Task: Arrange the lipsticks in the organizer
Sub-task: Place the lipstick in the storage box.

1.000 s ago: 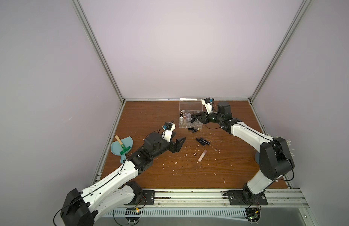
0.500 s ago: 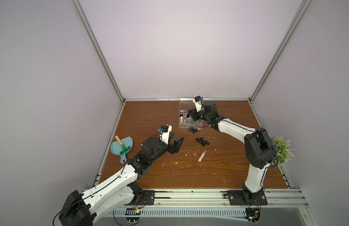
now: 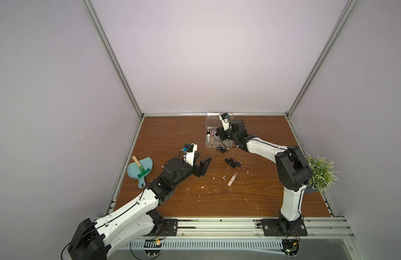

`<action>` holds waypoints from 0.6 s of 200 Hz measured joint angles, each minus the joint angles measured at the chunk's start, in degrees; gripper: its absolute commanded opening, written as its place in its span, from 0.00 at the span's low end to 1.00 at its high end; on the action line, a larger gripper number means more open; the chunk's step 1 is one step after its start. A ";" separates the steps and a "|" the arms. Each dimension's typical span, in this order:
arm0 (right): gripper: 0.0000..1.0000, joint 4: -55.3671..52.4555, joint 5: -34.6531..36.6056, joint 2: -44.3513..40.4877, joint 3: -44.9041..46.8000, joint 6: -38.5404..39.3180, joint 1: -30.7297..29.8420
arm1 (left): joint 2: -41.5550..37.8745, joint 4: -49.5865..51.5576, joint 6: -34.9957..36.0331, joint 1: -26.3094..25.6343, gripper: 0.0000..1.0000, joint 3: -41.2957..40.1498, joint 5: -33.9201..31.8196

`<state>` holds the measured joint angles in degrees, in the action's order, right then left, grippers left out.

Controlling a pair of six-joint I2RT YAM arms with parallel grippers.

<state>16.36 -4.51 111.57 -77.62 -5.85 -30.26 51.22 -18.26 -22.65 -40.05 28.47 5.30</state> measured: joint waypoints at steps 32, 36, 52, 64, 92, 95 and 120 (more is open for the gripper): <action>0.02 0.57 0.24 2.40 -0.68 0.57 0.00 | 0.00 0.00 -0.11 0.00 0.74 0.00 0.00; 0.02 0.55 0.24 2.69 -0.68 0.59 0.00 | 0.00 0.00 -0.11 0.00 0.74 0.00 0.00; 0.02 0.44 0.31 3.34 -0.68 0.72 0.00 | 0.00 -0.02 -0.11 0.00 0.74 0.00 0.00; 0.02 0.31 0.50 3.34 -0.68 0.83 0.00 | 0.00 -0.02 -0.11 0.00 0.74 0.00 -0.02; 0.03 0.57 1.25 3.34 -0.68 0.96 0.00 | 0.00 -0.02 -0.11 0.00 0.74 0.00 -0.02; 0.04 0.55 1.25 3.34 -0.68 0.98 0.00 | 0.00 -0.02 -0.11 0.00 0.74 0.00 -0.02; 0.19 0.48 1.27 3.54 -1.03 0.98 0.00 | 0.00 -0.02 -0.11 0.00 0.74 0.00 -0.02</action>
<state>16.84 -3.25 115.11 -78.65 -4.86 -30.26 51.22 -18.28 -22.76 -40.05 28.47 5.28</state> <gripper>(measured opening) 0.241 0.742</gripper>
